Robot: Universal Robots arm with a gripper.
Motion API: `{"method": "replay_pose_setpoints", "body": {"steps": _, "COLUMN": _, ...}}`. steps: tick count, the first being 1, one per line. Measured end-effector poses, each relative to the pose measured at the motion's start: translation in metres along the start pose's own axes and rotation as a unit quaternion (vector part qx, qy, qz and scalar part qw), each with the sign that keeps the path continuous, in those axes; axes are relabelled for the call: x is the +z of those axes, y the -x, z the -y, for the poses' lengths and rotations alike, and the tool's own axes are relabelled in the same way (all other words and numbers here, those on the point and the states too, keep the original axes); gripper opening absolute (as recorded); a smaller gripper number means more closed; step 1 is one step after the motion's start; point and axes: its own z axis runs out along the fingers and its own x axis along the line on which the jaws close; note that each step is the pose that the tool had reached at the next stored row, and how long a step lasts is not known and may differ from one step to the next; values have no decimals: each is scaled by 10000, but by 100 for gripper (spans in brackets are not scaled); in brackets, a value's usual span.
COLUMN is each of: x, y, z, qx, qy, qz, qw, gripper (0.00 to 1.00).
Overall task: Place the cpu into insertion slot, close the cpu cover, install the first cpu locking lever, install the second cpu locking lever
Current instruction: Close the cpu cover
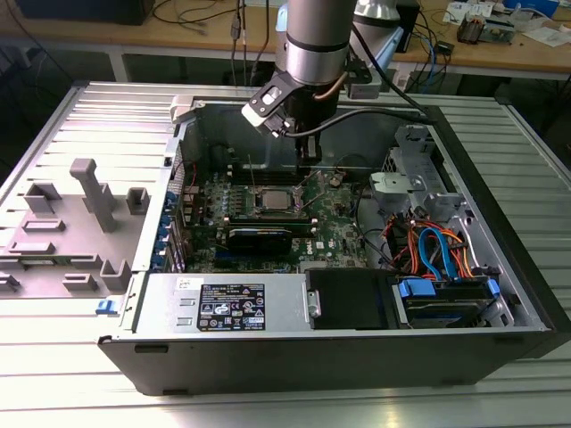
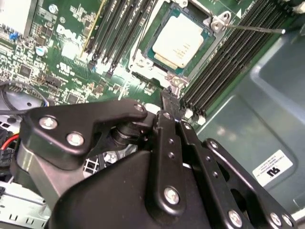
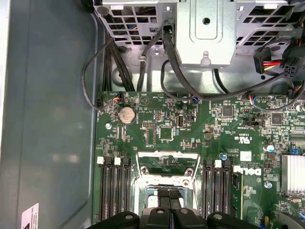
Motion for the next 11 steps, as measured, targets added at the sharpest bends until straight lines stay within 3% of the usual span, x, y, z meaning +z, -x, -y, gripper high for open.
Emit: {"method": "replay_pose_setpoints", "body": {"steps": 11, "x": -1, "y": -2, "z": 0, "qx": 0, "qy": 0, "qz": 1, "qw": 10000, "gripper": 11}}
